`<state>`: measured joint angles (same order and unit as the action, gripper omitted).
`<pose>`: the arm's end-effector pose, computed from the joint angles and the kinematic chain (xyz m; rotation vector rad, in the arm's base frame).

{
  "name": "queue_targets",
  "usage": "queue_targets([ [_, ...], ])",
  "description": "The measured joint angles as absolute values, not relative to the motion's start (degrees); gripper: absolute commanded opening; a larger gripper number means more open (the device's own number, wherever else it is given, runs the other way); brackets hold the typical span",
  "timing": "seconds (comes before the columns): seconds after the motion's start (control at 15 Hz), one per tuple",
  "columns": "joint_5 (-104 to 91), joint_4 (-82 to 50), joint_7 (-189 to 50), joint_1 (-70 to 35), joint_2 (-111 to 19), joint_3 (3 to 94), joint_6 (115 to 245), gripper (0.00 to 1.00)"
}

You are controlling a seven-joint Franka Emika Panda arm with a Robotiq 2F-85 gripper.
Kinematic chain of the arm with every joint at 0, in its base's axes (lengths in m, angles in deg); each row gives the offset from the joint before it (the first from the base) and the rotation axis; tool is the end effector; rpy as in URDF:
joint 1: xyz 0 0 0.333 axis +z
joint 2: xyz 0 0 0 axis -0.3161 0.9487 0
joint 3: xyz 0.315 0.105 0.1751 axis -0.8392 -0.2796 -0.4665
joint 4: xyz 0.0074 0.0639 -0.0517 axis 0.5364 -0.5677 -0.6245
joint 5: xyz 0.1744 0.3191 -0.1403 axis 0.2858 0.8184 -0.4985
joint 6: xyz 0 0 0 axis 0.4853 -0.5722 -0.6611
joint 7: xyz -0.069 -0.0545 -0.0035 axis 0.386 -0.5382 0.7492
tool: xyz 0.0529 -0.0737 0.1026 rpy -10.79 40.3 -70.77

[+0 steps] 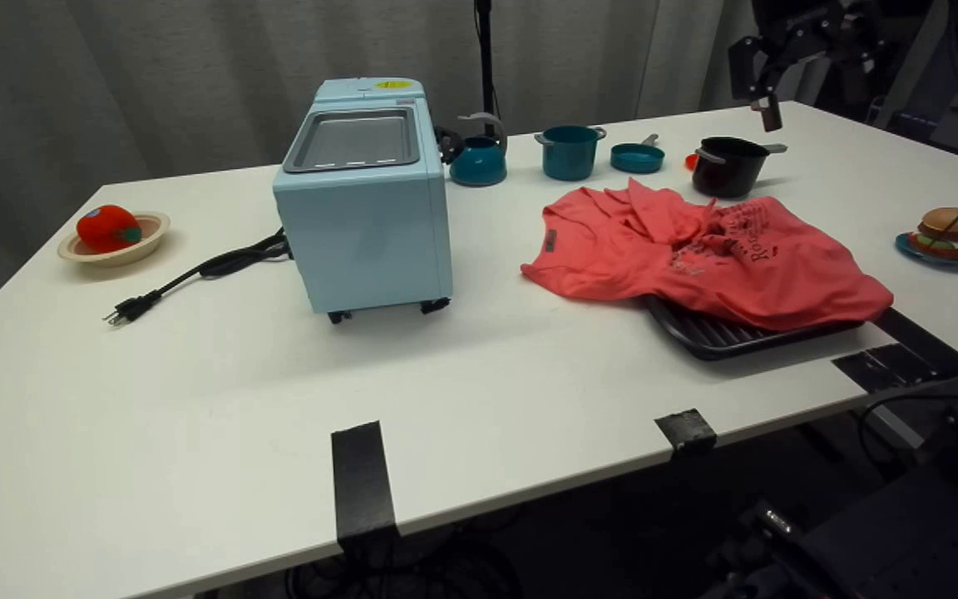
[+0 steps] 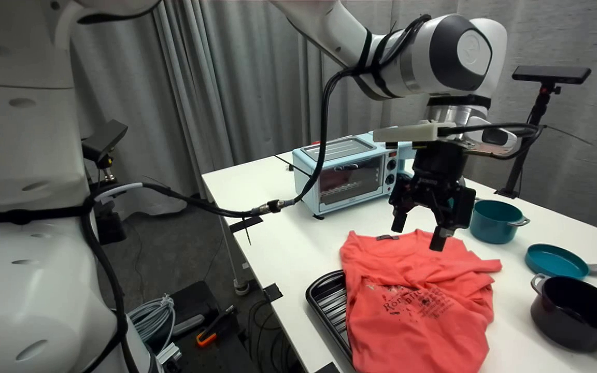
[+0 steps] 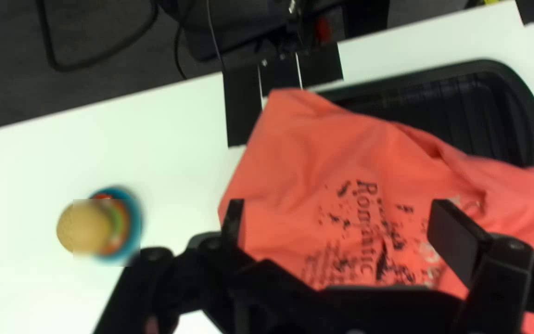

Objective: Unfold the orange cloth

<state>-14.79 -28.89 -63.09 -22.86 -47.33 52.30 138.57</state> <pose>0.5487 -0.1363 0.3971 2.8032 -0.4865 -0.6787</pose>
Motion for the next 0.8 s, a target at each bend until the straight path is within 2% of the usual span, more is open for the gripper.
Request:
queue_targets([
  [0.47,-12.9,-28.4,-62.3,-22.9,-38.6,51.4,170.5,1.0],
  [0.8,-12.9,-24.3,-59.8,-22.7,-29.0,51.5,180.4,1.0],
])
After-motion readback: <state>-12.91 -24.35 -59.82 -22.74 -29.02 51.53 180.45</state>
